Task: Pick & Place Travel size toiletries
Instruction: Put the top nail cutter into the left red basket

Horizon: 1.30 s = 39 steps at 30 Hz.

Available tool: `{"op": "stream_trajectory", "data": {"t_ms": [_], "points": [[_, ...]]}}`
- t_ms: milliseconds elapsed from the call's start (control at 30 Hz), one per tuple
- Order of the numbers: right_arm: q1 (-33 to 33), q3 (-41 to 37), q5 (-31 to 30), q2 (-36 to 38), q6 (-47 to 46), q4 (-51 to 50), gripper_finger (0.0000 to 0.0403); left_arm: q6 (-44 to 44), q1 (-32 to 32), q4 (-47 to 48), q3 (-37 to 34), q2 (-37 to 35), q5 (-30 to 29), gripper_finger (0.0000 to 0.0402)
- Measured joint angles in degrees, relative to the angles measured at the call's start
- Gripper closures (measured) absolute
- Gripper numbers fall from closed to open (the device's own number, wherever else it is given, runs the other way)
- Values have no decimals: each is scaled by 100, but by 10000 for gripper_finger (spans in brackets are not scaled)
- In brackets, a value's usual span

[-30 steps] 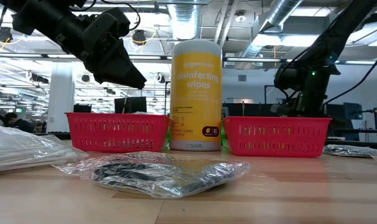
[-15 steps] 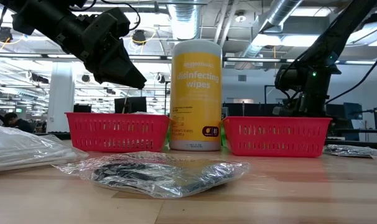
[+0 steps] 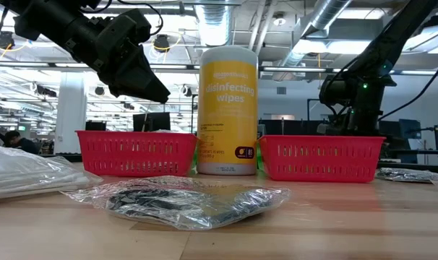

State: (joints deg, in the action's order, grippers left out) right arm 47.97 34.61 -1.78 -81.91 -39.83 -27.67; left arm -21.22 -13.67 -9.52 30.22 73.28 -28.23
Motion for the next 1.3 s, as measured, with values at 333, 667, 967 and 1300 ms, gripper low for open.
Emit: {"op": "stream_trajectory", "data": {"t_ms": [333, 667, 967, 1300], "points": [[-136, 0, 9, 41, 330, 34, 357, -1, 0, 0, 0, 0, -1, 298], [-171, -2, 2, 701, 533, -46, 357, -1, -1, -55, 0, 0, -1, 298], [-736, 0, 2, 1523, 686, -42, 357, -19, -2, -117, 0, 0, 0, 298], [-1418, 2, 2, 2197, 827, 88, 357, -11, -24, -435, 0, 0, 115, 298]]}}
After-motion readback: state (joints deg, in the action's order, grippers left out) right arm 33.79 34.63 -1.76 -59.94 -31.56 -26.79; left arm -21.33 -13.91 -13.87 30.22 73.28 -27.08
